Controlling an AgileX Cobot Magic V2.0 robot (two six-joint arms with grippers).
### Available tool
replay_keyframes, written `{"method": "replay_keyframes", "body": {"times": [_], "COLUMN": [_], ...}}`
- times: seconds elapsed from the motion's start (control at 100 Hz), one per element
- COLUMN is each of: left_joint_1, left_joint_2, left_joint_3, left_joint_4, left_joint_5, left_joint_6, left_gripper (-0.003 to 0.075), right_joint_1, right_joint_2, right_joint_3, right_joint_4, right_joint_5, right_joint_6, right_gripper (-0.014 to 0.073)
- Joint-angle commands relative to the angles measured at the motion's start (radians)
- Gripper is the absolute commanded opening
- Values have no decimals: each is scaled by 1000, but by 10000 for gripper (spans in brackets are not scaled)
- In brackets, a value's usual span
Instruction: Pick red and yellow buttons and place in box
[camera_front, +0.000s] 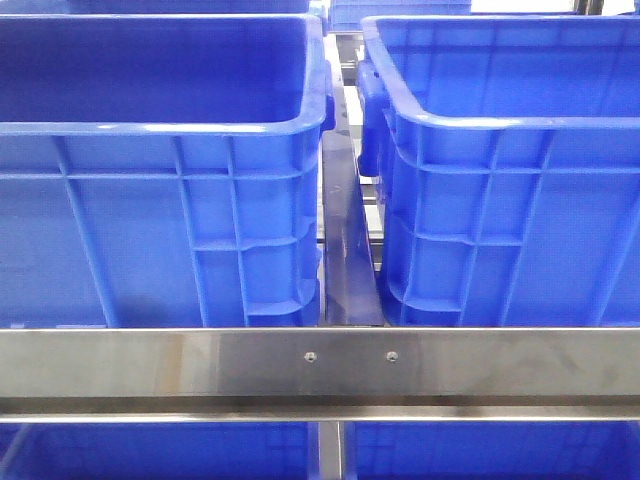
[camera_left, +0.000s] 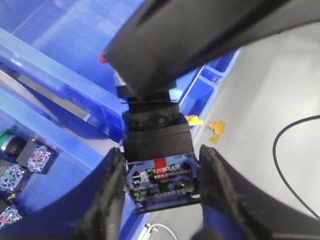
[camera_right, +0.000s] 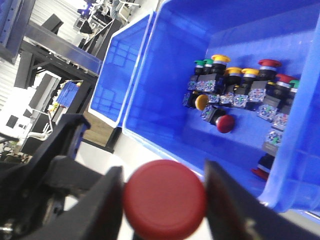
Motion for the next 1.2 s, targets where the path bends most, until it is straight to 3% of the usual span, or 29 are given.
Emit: {"method": "replay_keyframes", "body": {"times": [0.0,0.1,0.21,0.31,0.43,0.53,0.99,1.19], "left_joint_1": [-8,-8,-8,-8,-8,-8,-3,119], "left_joint_2": [-31,-31,-31,-31,-31,-31,-92,-208], "left_joint_3": [-25,-25,-25,-25,-25,-25,52,149], "left_joint_4": [-22,-22,-22,-22,-22,-22,-18,-18], "left_joint_5": [-55,-55,-55,-56,-56,-58,-107,-134], "left_joint_6": [-8,-8,-8,-8,-8,-8,-66,-87], "left_gripper": [-19,-18,17,164,422,533,536,536], "right_joint_1": [2,2,2,2,2,2,2,2], "right_joint_2": [-20,-20,-20,-20,-20,-20,-21,-21], "right_joint_3": [-40,-40,-40,-40,-40,-40,-40,-40], "right_joint_4": [72,72,72,72,72,72,72,72], "right_joint_5": [40,40,44,47,47,45,-48,-89], "right_joint_6": [-18,-18,-18,-19,-20,-41,-98,-116], "right_gripper": [255,187,174,174,174,174,174,174]}}
